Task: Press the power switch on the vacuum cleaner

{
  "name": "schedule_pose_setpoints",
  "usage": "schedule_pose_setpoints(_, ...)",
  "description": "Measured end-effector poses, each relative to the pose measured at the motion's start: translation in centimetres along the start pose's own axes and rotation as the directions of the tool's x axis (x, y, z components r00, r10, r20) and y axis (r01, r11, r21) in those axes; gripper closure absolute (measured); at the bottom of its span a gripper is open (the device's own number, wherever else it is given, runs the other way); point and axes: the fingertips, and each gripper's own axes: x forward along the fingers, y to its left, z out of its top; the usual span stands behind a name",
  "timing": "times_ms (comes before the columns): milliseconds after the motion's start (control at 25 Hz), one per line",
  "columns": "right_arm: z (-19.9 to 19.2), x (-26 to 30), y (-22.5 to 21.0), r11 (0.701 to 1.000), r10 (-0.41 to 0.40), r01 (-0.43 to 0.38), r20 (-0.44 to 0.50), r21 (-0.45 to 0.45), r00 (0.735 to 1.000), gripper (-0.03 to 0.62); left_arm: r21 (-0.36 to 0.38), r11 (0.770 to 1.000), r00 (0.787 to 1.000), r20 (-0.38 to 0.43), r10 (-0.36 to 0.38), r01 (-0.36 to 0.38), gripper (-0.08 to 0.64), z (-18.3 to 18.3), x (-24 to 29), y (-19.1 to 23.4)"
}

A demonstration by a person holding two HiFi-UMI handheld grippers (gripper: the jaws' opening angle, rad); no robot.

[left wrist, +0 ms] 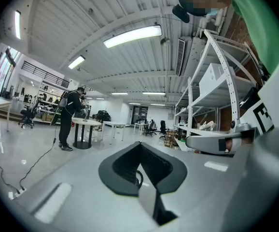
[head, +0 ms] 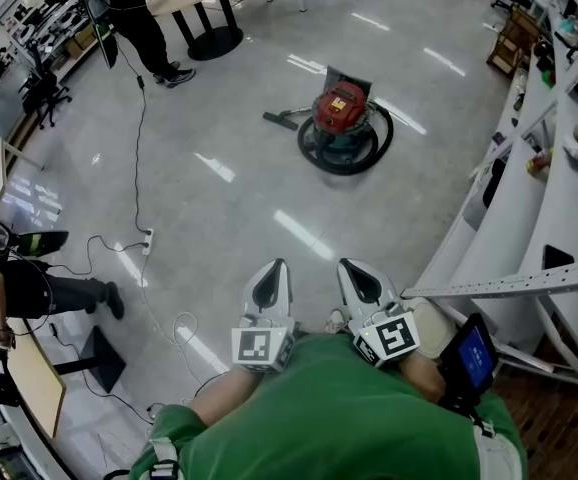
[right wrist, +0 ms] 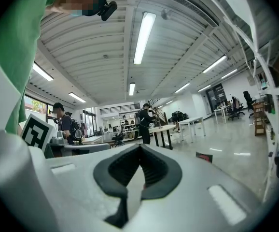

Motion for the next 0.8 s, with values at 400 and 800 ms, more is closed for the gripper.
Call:
schedule_pose_setpoints(400,-0.1,-2.4,-6.4,0.998,-0.063,0.063,0.021,0.005,0.998,0.594,0.024,0.991,0.991,0.037,-0.13,0.129,0.554,-0.4,4.5,-6.3)
schedule_pose_setpoints(800,0.0,-2.0,-9.4,0.99,-0.136,0.135,0.023,0.025,0.99,0.594,0.028,0.976,0.976,0.01,-0.216,0.216,0.552,-0.5,7.8,-7.5)
